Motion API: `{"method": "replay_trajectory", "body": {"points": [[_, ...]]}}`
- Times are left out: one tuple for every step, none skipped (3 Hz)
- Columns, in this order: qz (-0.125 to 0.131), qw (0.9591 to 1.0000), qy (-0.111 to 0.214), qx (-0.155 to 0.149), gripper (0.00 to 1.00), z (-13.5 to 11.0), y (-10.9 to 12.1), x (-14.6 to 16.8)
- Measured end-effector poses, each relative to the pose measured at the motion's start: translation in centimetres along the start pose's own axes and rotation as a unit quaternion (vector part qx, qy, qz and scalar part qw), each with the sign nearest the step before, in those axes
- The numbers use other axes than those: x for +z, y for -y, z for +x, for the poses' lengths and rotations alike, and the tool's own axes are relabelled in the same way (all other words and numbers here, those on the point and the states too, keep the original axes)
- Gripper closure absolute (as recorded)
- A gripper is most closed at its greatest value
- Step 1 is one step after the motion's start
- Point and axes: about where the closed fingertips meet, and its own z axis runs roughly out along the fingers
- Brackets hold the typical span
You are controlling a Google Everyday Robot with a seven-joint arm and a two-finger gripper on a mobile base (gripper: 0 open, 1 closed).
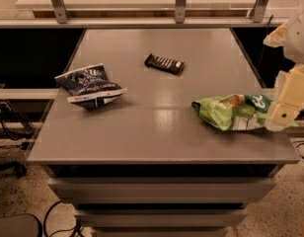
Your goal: Pick blue chip bag
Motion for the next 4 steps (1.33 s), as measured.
{"method": "replay_trajectory", "body": {"points": [[0.0,1.0,0.0,0.0,0.0,0.0,0.0,0.0],[-0.007,0.9999,0.008,-0.005,0.0,-2.1,0.1,0.3],[-0.02,0.9987,0.022,-0.041,0.0,-6.2,0.6,1.3],[-0.032,0.9969,0.031,-0.064,0.0,-10.9,1.1,2.8]]}}
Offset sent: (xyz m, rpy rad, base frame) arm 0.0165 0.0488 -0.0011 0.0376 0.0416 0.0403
